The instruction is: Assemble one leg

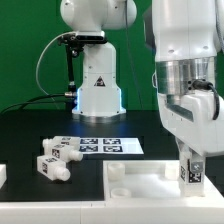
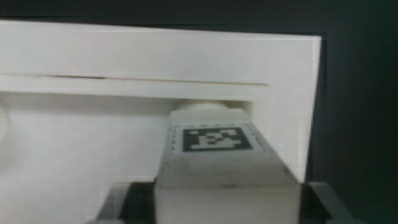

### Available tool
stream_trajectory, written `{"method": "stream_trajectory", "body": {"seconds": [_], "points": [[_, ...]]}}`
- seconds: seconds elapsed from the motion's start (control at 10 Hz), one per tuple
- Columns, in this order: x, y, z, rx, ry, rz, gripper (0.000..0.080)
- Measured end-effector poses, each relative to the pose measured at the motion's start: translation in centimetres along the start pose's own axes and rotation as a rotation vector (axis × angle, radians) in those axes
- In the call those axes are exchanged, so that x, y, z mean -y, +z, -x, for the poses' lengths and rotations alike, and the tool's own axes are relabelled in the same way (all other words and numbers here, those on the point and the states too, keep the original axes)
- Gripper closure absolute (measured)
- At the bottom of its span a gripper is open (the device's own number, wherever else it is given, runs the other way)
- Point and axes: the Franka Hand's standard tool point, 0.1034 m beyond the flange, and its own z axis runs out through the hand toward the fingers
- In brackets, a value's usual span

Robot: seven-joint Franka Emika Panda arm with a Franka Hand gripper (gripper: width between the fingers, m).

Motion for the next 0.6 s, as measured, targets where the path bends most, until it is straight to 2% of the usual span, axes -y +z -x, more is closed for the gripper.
{"method": "stream_trajectory", "body": {"seconds": [0.2, 0.5, 0.6], "points": [[0.02, 0.02, 0.23, 0.012, 0.191, -0.005, 0.0512], [0.01, 0.05, 0.19, 0.01, 0.233, -0.007, 0.0512], [0.02, 0.05, 0.19, 0.01, 0.233, -0.007, 0.0354]]}}
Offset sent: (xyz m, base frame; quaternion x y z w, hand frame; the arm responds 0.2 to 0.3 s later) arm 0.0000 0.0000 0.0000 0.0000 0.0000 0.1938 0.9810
